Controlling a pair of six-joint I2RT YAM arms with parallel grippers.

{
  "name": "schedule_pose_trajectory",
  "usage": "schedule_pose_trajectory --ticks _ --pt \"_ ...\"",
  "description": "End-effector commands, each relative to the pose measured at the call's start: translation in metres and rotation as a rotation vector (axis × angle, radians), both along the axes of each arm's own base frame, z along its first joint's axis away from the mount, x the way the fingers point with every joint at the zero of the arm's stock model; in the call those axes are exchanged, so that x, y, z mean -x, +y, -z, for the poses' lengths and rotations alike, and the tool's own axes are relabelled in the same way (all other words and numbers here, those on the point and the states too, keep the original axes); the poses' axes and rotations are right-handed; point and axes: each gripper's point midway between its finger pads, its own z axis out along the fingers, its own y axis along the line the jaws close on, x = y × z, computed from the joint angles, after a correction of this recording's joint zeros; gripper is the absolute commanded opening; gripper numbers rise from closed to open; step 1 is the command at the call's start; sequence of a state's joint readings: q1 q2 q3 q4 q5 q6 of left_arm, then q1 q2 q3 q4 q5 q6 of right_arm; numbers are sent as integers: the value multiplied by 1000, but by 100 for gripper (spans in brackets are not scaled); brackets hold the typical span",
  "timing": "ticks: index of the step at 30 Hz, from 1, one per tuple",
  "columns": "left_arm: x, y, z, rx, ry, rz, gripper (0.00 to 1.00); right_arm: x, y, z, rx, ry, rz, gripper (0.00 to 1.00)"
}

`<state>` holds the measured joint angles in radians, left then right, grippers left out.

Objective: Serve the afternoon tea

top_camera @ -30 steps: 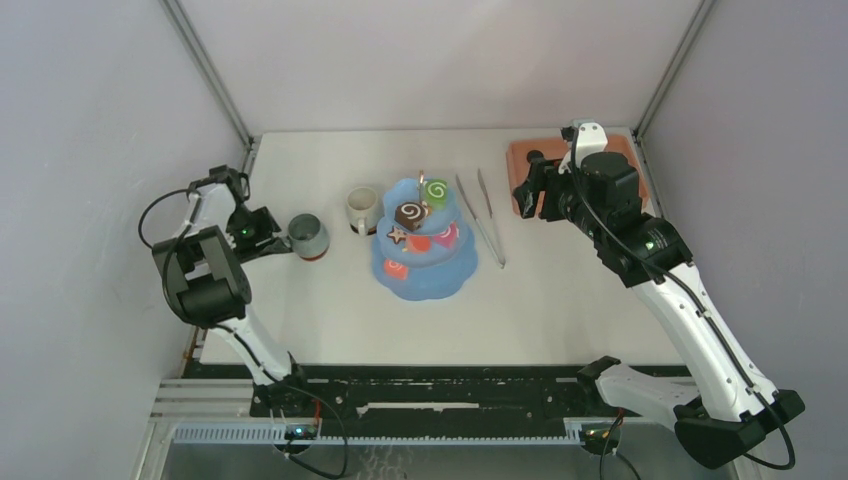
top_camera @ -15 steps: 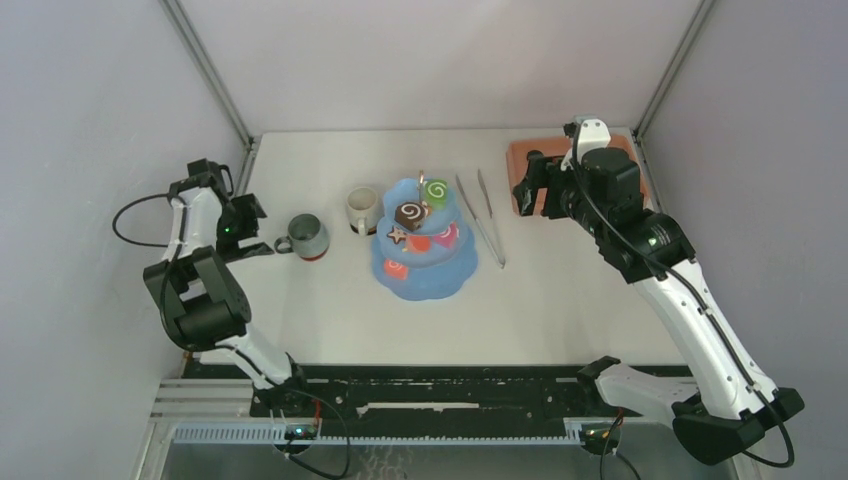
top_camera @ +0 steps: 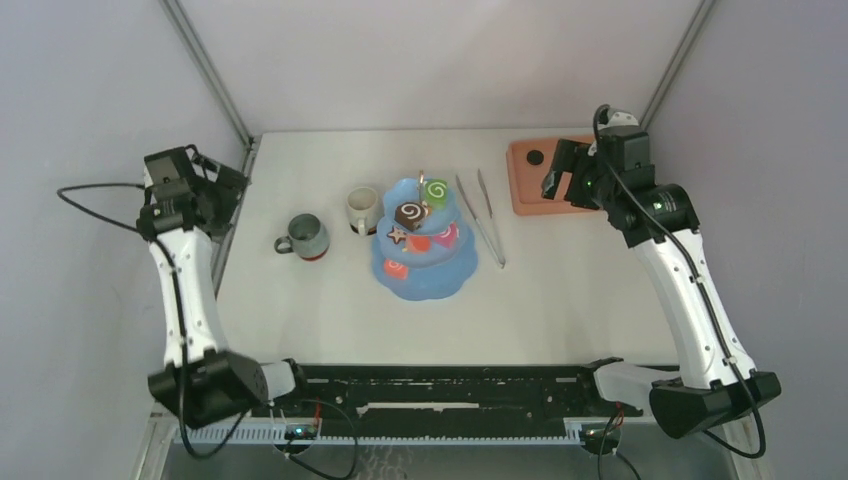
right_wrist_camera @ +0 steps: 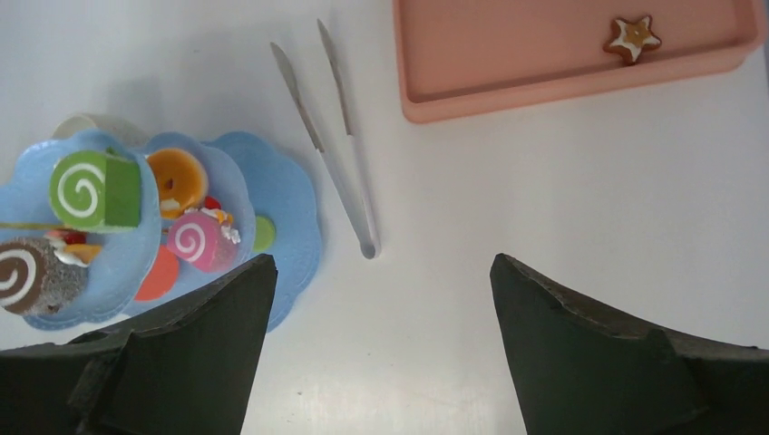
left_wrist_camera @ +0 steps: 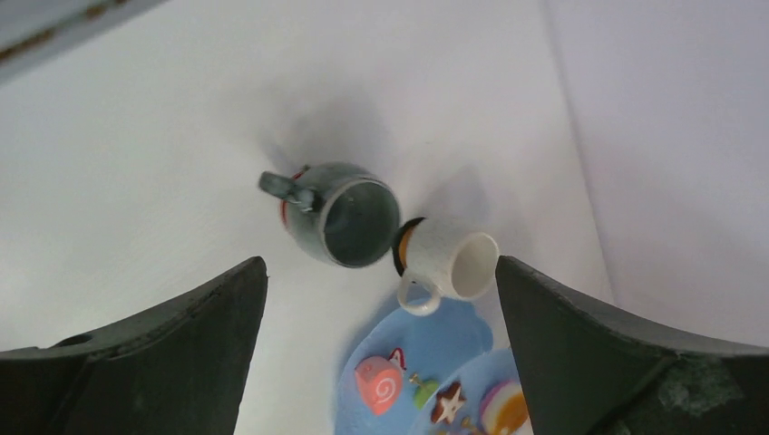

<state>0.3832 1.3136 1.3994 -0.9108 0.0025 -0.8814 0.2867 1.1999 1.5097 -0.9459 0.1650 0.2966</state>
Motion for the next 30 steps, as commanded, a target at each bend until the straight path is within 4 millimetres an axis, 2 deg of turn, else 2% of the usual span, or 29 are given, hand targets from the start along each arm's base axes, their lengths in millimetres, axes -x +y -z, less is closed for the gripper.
schedule_pose_trajectory --ticks 1,2,5,9,13,18,22,30 --pt "7 -35 -75 -367 -188 348 100 5 4 -26 -146 -41 3 96" --pt "13 -45 -83 -427 -195 398 100 6 6 -31 -173 -60 0 96" --pt "31 -68 -89 -511 -162 499 100 11 1 -41 -192 -114 40 99" --pt "52 -95 -82 -554 -160 644 100 17 -18 -34 -120 -120 143 100" --pt "69 -118 -82 -585 -276 742 100 23 -23 -28 -120 -136 164 100" --pt "85 -116 -93 -629 -369 719 100 28 -32 -42 -127 -213 198 100" --pt "85 -119 -94 -619 -376 727 100 30 -40 -53 -110 -257 225 100" --pt "82 -121 -96 -600 -408 710 100 34 -49 -57 -80 -250 258 99"
